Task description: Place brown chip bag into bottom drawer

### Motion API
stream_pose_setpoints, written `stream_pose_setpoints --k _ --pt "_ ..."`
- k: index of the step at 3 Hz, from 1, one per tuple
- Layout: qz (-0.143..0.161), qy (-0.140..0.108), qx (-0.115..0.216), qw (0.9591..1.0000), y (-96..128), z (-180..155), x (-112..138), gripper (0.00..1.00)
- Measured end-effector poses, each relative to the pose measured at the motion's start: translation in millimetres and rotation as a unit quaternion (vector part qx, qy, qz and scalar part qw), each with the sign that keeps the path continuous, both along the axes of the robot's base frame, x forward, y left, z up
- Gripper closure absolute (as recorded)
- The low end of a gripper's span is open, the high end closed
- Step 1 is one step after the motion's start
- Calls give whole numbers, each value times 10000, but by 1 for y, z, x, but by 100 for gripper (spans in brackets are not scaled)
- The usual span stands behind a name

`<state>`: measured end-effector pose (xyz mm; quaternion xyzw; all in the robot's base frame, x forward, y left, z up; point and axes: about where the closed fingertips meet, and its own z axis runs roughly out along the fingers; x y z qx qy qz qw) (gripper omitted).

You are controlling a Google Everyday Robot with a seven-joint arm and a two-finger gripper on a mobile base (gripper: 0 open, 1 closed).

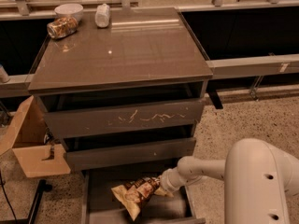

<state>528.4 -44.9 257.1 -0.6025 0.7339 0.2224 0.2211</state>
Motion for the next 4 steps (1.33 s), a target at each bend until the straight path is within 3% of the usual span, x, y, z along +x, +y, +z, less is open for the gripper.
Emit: stream_pose_setpoints --k 1,2,4 --pt "162 136 -34 9998 15 -33 -5 100" --pt "162 136 -34 9998 15 -33 -5 100" --pt "-90 7 -109 9999 17 -44 2 100"
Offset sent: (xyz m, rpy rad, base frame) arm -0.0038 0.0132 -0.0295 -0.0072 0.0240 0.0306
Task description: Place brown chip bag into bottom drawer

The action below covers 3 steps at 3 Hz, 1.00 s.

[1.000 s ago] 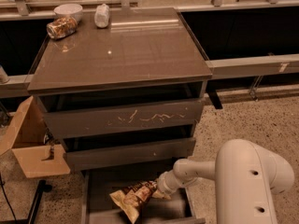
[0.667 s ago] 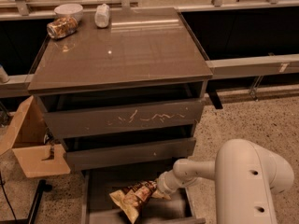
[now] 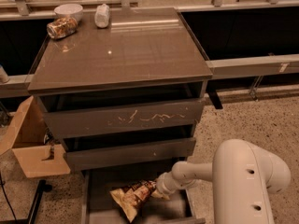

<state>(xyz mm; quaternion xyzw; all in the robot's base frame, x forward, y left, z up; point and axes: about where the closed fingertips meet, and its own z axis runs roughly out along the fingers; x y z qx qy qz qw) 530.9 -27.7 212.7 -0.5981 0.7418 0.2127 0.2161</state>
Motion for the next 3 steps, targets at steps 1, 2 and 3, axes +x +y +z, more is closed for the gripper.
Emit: stream_pose_setpoints --k 1,2,3 --pt "-79 -125 -48 9999 3 -10 12 100" --pt "-158 -237 -136 9995 4 -23 28 100" --pt "-274 -313 -177 9990 4 -38 40 100"
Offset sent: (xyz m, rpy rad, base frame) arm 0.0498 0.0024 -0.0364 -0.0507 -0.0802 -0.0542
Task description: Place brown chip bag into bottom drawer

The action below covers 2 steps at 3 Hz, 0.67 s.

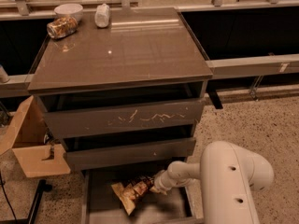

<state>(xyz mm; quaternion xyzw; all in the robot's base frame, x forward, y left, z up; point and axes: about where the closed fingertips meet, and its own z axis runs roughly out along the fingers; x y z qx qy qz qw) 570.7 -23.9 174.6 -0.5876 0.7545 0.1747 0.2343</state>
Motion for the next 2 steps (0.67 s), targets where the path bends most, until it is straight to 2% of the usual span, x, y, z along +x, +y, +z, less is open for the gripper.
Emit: stream_pose_setpoints --k 2 --pt "-142 64 -156 9998 -3 -24 5 100"
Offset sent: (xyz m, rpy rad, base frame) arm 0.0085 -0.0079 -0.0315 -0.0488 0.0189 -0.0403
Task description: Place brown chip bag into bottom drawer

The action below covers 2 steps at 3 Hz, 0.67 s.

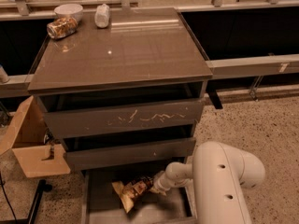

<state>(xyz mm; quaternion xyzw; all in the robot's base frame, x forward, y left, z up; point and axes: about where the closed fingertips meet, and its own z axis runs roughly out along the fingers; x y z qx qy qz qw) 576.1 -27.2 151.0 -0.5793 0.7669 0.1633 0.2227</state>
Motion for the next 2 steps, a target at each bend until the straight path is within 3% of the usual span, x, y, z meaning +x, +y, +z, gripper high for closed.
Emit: stream_pose_setpoints --k 1,2 --pt "13 42 -58 10000 0 -6 -2 100" --pt "53 56 -77 9999 0 -6 -4 83"
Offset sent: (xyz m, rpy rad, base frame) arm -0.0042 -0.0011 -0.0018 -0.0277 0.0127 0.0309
